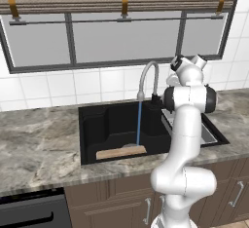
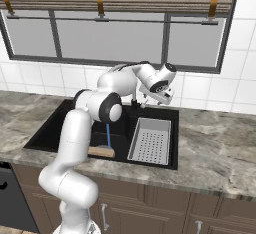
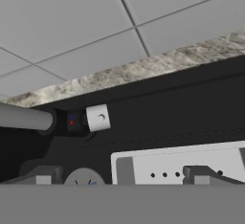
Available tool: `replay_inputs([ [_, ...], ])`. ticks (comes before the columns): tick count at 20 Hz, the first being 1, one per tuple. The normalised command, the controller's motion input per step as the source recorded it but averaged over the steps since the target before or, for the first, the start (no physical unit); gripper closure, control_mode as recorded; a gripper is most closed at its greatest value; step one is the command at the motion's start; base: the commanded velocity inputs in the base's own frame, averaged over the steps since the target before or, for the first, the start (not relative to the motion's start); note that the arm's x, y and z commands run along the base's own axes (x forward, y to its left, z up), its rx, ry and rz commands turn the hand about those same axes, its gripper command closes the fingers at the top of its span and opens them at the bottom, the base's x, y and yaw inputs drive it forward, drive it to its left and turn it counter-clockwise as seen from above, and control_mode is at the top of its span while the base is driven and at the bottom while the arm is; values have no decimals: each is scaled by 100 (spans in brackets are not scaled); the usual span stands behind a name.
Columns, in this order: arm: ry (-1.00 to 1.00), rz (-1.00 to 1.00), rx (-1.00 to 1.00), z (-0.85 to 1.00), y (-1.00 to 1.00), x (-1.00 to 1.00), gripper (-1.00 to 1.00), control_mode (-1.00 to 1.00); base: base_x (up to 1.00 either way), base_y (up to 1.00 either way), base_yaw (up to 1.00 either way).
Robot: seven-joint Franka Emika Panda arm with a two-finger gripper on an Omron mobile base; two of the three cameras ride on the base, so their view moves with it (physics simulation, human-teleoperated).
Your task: Turn on the sink faucet with hot water and rinse the cutting board for ten seconds, then turn off the faucet. Push the cutting board to reach the water if necessary.
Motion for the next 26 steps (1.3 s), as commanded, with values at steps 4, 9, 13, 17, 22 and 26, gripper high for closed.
replay_inputs([
  [4,0,0,0,0,0,0,-100,-100,0,0,0],
  [9,0,0,0,-1,0,0,-100,-100,0,0,0],
  [13,0,0,0,-22,-3,1,-100,-100,0,0,0],
  [17,0,0,0,-24,0,8,-100,-100,0,0,0],
  [22,0,0,0,-14,-3,18,-100,-100,0,0,0],
  [26,0,0,0,0,-16,18,-100,-100,0,0,0],
])
